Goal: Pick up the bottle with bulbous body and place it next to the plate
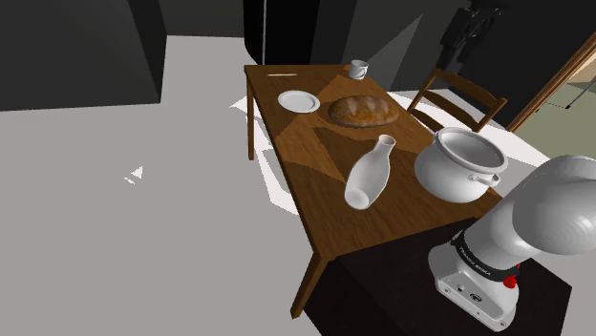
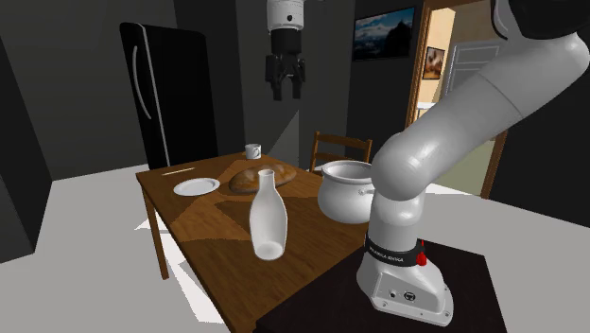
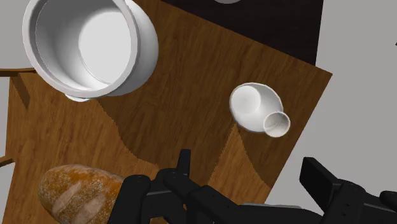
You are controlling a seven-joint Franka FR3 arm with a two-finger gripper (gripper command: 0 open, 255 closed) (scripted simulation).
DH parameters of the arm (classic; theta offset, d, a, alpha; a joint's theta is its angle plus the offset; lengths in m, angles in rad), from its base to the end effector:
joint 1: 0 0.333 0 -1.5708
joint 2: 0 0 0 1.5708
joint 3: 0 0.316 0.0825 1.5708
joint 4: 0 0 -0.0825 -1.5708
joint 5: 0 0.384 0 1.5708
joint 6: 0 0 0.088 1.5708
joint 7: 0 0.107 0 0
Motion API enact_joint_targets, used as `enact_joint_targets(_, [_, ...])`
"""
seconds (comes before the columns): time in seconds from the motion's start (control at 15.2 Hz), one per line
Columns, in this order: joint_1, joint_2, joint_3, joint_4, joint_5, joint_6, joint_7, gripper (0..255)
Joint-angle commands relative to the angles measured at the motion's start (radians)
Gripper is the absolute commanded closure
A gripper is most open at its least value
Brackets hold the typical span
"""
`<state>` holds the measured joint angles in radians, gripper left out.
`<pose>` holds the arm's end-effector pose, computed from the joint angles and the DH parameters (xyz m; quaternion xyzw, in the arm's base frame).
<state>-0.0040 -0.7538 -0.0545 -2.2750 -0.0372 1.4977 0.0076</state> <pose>0.3080 -0.0281 0.6118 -0.9996 0.0266 0.0121 0.0003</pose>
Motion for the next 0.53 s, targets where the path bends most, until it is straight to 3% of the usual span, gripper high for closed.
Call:
enact_joint_targets(0.0, [0.000, 0.000, 0.000, 0.000, 0.000, 0.000, 0.000, 0])
enact_joint_targets(0.46, [0.021, -0.122, 0.087, -0.294, 0.051, 0.235, 0.109, 0])
